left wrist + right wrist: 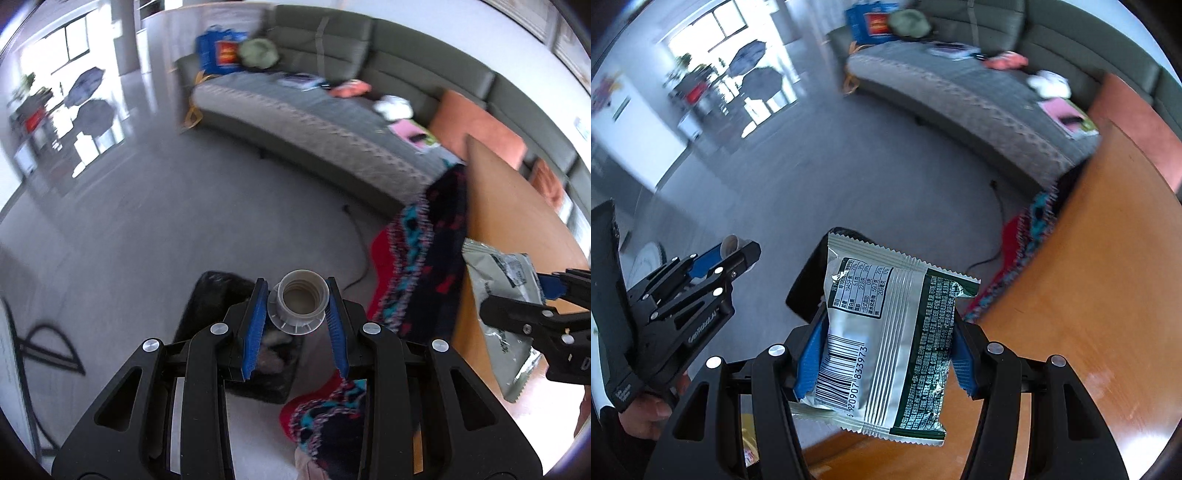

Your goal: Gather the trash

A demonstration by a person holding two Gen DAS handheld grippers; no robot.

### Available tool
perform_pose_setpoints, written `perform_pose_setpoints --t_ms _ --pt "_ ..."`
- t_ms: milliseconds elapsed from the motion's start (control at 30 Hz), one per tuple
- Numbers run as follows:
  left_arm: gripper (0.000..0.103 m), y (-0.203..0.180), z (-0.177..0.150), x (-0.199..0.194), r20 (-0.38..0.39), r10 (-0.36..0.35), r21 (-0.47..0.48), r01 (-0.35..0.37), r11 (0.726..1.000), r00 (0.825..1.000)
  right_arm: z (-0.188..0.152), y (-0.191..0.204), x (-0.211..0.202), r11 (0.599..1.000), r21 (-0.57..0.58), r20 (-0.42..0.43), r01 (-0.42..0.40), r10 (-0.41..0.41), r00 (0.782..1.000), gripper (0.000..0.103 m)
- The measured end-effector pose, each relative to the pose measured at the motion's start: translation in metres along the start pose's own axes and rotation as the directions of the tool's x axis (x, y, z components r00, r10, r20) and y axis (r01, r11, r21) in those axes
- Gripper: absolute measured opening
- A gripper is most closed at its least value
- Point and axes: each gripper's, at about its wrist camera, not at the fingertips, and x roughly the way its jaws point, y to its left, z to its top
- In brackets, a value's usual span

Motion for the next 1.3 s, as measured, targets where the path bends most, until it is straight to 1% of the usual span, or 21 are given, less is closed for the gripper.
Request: perform_pose_setpoints --t_ms 100,200,233,267,300,333,367,433,533,700,867,1067,1200,1300 --pt "0.031 0.030 -0.001 0.000 -0.009 0.043 -0.052 -0.043 0.998 0.999 0.014 0.027 0.012 0.998 -0.056 -0.010 0.000 0.000 1.000 0.060" --pt "0.031 0.051 0.003 0.003 -0.021 0.078 -0.078 -0.080 0.994 0.997 0.028 0.046 0.022 0.995 -0.094 -0.017 -0.037 0.035 0.999 0.060" --pt "0.031 0.058 0.005 0.006 -0.038 0.089 -0.087 -0.092 0.992 0.995 0.033 0.056 0.028 0.991 -0.122 -0.025 -0.047 0.044 0.999 0.062" --pt "0.033 0.065 0.007 0.009 -0.062 0.098 -0.094 -0.104 0.990 0.993 0.038 0.063 0.032 0.989 -0.145 -0.022 -0.028 0.025 0.999 0.066" --pt "0.052 0.070 0.009 0.013 -0.084 0.108 -0.103 -0.116 0.988 0.991 0.042 0.070 0.037 0.987 -0.159 -0.016 -0.007 0.004 1.000 0.070" --pt "0.072 0.078 0.011 0.018 -0.114 0.134 -0.124 -0.148 0.981 0.984 0.044 0.076 0.039 0.984 -0.177 -0.004 0.020 -0.021 1.000 0.071" --pt "0.098 0.083 0.013 0.019 -0.121 0.160 -0.141 -0.177 0.974 0.980 0.045 0.079 0.039 0.981 -0.191 0.005 0.033 -0.033 0.999 0.071" --pt "0.097 0.089 0.016 0.015 -0.088 0.197 -0.167 -0.210 0.963 0.976 0.045 0.081 0.038 0.980 -0.196 0.010 0.029 -0.028 1.000 0.072" --pt "0.097 0.090 0.018 0.014 -0.086 0.202 -0.175 -0.215 0.961 0.976 0.044 0.080 0.036 0.984 -0.179 0.009 0.017 -0.015 1.000 0.072" --pt "0.097 0.081 0.019 0.017 -0.087 0.211 -0.146 -0.222 0.964 0.974 0.046 0.078 0.032 0.987 -0.160 0.012 0.006 -0.005 1.000 0.072" --pt "0.097 0.080 0.022 0.020 -0.080 0.201 -0.130 -0.210 0.969 0.976 0.044 0.070 0.026 0.990 -0.138 0.021 0.004 -0.001 1.000 0.072" --pt "0.097 0.069 0.026 0.014 -0.056 0.183 -0.108 -0.188 0.976 0.981 0.038 0.056 0.017 0.995 -0.105 0.034 0.000 0.004 0.999 0.072" --pt "0.097 0.061 0.029 0.012 -0.040 0.162 -0.088 -0.165 0.982 0.986 0.032 0.043 0.005 0.998 -0.066 0.052 0.000 0.003 0.999 0.072" --pt "0.097 0.050 0.033 0.011 -0.024 0.133 -0.064 -0.134 0.989 0.991 0.028 0.034 -0.002 0.999 -0.036 0.061 0.004 -0.002 0.998 0.072"
